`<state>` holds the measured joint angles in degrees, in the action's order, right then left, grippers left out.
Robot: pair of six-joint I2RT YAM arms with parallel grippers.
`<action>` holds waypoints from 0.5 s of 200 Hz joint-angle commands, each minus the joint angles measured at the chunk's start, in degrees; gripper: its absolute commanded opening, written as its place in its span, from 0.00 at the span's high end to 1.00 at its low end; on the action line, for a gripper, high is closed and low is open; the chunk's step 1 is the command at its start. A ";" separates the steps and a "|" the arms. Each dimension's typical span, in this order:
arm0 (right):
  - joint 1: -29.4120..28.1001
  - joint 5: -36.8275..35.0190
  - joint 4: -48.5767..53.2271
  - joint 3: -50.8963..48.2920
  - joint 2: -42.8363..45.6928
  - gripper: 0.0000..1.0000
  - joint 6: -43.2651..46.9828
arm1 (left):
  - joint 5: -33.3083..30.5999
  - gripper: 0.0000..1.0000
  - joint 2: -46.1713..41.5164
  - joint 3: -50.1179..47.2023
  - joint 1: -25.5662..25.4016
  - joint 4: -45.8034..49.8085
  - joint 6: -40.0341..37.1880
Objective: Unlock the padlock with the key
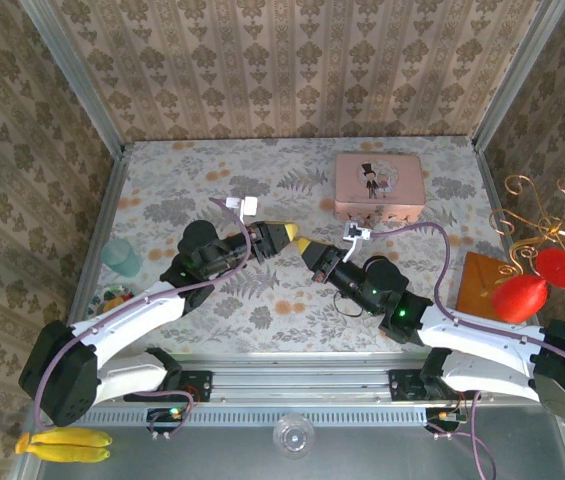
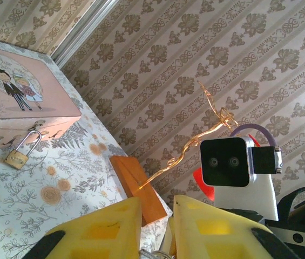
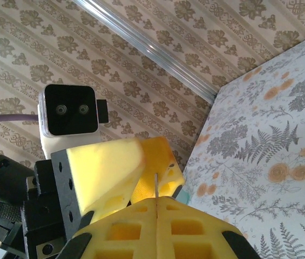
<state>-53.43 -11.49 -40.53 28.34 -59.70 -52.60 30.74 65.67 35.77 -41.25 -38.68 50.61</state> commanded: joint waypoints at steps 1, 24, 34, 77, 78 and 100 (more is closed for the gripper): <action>-0.29 -3.58 -0.74 -0.81 1.73 1.00 1.11 | 2.27 0.74 -0.02 1.58 -0.58 -1.76 0.45; -0.29 -4.28 -0.18 -0.82 2.30 1.00 1.38 | 2.83 0.74 0.25 2.14 -0.84 -1.13 0.45; -0.27 -4.40 0.01 -0.83 2.40 1.00 1.49 | 3.41 0.75 0.47 2.52 -0.98 -0.68 0.30; -0.27 -4.47 0.87 -0.63 2.51 1.00 1.12 | 3.71 0.86 0.08 2.99 -1.54 0.15 -0.03; -0.27 -4.44 0.88 -0.60 2.50 1.00 1.11 | 3.67 0.86 0.07 2.99 -1.54 0.16 -0.09; -0.36 -4.19 1.11 -0.56 2.49 1.00 1.08 | 3.31 0.92 -0.01 2.90 -1.66 0.17 -0.41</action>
<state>-53.43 -13.37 -40.23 28.21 -57.95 -52.40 32.16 65.95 36.88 -41.98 -38.61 50.78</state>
